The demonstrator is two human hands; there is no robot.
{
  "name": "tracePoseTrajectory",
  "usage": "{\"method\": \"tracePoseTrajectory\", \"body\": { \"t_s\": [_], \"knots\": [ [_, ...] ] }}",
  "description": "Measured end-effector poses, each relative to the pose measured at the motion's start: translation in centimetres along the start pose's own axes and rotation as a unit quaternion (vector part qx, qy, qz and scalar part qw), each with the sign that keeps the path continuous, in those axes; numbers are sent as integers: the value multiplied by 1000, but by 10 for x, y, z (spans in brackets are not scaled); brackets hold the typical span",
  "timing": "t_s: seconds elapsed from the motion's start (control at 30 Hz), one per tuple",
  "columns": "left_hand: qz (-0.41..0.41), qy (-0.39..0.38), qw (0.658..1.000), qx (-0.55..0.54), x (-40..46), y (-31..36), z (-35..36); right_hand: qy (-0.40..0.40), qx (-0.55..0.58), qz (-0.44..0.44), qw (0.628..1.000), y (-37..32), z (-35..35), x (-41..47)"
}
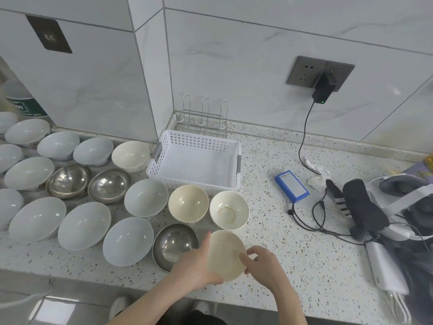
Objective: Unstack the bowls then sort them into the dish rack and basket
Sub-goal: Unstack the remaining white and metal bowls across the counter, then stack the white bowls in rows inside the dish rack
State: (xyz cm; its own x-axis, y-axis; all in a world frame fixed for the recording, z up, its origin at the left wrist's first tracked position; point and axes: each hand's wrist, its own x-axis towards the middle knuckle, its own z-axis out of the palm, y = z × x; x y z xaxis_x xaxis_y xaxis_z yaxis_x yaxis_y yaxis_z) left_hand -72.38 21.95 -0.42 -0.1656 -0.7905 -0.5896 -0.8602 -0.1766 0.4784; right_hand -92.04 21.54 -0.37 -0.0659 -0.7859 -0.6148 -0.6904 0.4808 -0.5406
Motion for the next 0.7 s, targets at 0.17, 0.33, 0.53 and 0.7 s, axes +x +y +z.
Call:
{"method": "tracePoseTrajectory", "body": {
  "t_s": [0.17,0.33,0.53,0.7],
  "knots": [
    [49,89,989,-106,-5,-28,-24,130,-54,21,990,-24,-8,-5],
    [37,179,957,-226,-21,-82,-65,197,-29,-47,979,-94,1,-7],
    [-1,298,908,-296,-52,-196,-114,177,-5,-165,970,-203,84,-16],
    [-63,361,864,-345,-93,-325,-154,65,-2,-224,972,-280,195,-36]
  ]
}}
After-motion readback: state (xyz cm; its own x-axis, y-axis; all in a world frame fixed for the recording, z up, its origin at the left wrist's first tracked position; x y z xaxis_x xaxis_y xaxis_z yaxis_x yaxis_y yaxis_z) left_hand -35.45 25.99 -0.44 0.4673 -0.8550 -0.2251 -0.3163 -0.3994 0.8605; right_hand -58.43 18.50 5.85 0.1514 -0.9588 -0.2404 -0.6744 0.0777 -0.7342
